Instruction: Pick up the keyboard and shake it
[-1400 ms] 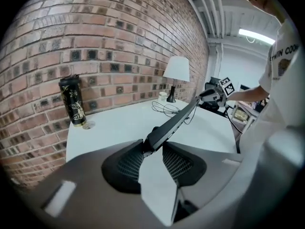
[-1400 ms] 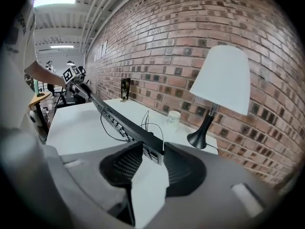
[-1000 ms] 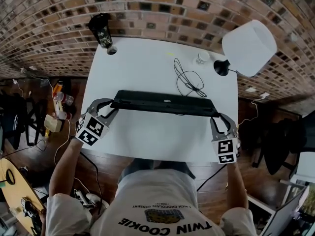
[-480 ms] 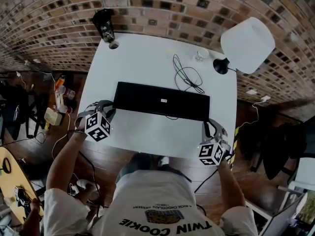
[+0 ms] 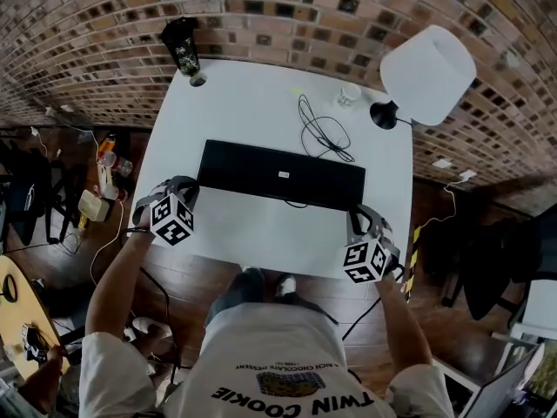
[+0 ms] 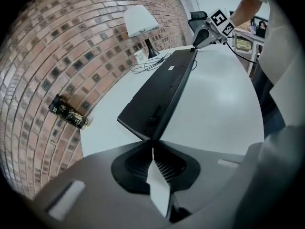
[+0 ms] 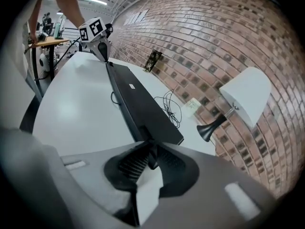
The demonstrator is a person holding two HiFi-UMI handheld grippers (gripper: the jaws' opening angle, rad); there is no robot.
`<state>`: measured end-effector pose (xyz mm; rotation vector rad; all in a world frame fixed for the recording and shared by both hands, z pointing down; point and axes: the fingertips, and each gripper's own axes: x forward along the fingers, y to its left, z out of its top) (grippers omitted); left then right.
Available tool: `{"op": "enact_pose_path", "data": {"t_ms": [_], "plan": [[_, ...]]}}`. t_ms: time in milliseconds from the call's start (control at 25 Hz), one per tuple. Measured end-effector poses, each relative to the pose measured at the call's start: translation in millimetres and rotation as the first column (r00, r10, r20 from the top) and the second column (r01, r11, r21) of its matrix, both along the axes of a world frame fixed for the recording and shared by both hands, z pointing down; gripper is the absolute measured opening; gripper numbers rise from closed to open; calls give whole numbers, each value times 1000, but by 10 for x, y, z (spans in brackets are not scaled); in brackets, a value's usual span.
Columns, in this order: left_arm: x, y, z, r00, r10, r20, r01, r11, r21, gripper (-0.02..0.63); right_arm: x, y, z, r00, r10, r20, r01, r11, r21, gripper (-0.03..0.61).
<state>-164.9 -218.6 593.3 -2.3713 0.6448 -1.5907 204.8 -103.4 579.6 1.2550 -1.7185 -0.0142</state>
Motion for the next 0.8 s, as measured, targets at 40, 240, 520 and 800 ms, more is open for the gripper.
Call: {"op": "enact_pose_path", "data": {"t_ms": [40, 240, 520, 800], "plan": [[10, 7, -26, 1000, -18, -24, 18, 1000, -3, 12, -11, 14, -9, 999, 6, 32, -6, 1000, -12, 54], [165, 106, -270, 973, -139, -185, 136, 990, -31, 8, -122, 91, -148, 973, 26, 231, -20, 999, -29, 54], [774, 564, -746, 894, -190, -405, 195, 980, -29, 8, -307, 237, -435, 920, 16, 391, -6, 1000, -29, 54], [1202, 1108, -1236, 739, -285, -610, 284, 953, -101, 6, -638, 474, -895, 839, 6, 544, 3, 1000, -15, 54]]}}
